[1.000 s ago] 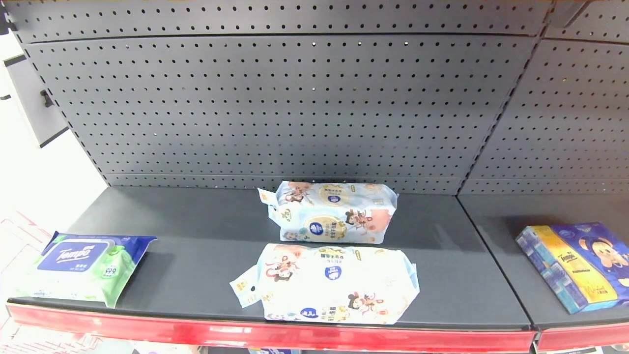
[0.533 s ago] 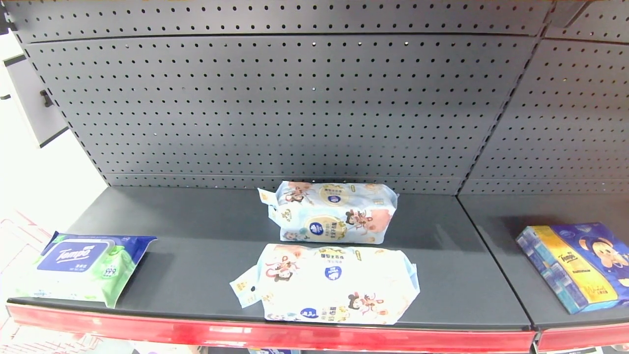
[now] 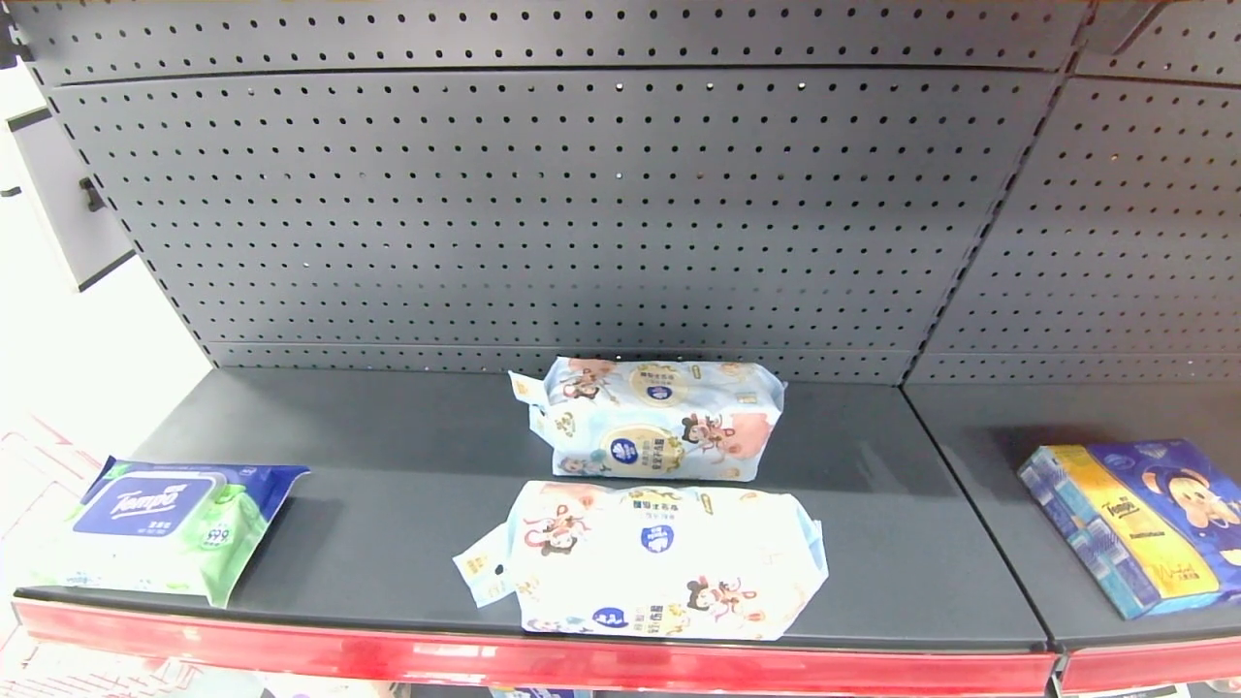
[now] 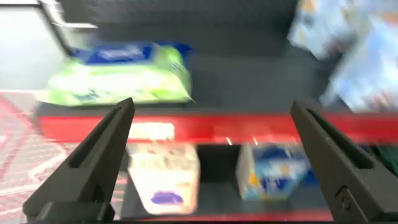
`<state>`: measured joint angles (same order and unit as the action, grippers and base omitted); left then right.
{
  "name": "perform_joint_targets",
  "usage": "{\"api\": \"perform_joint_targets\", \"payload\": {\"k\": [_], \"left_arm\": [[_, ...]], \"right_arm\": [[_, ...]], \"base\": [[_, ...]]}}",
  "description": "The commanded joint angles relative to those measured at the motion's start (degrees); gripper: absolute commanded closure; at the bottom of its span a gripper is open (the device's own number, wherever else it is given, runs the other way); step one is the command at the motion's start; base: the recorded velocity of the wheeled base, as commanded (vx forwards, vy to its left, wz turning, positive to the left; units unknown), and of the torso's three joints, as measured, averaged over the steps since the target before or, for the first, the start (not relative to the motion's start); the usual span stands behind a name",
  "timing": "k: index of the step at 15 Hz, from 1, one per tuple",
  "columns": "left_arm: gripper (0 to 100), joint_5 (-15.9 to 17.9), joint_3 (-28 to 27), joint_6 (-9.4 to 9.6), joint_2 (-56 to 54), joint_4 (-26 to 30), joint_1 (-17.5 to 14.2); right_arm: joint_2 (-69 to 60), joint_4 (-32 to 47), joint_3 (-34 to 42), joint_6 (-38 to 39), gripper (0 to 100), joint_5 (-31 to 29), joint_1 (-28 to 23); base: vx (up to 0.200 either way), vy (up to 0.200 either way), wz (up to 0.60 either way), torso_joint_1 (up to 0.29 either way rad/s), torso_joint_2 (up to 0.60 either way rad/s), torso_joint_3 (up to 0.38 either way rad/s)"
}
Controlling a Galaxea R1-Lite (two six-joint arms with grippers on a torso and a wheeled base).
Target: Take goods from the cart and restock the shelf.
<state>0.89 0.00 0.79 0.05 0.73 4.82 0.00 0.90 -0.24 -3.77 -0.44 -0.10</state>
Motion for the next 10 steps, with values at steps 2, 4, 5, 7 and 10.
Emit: {"api": "perform_joint_targets", "payload": {"k": [2,4,5,7,10], "left_arm": [[0,0.69,-0.18,0.00,-0.05,-0.03,0.02],[0,-1.86,0.00,0.00,-0.05,-0.47,0.02],[0,-1.94,0.00,0.09,-0.05,-0.47,0.02],[0,-1.94,0.00,-0.09,-0.05,-0.38,0.02],[0,-1.94,0.00,-0.44,-0.05,-0.47,0.02]], "right_arm": [[0.00,0.33,-0.28,-1.24,0,1.49,0.01],[0.00,-0.29,0.24,-1.59,0,2.28,-0.08],[0.00,-0.55,0.24,-1.68,0,1.76,0.01],[0.35,-0.55,0.24,2.36,0,0.88,0.01],[0.00,-0.55,0.24,4.82,0,-0.79,0.01]], "base": [[0.000,0.000,0.00,0.000,0.00,0.000],[0.000,0.000,0.00,0.000,0.00,0.000],[0.000,0.000,0.00,0.000,0.00,0.000],[0.000,0.000,0.00,0.000,0.00,0.000],[0.000,0.000,0.00,0.000,0.00,0.000]]}}
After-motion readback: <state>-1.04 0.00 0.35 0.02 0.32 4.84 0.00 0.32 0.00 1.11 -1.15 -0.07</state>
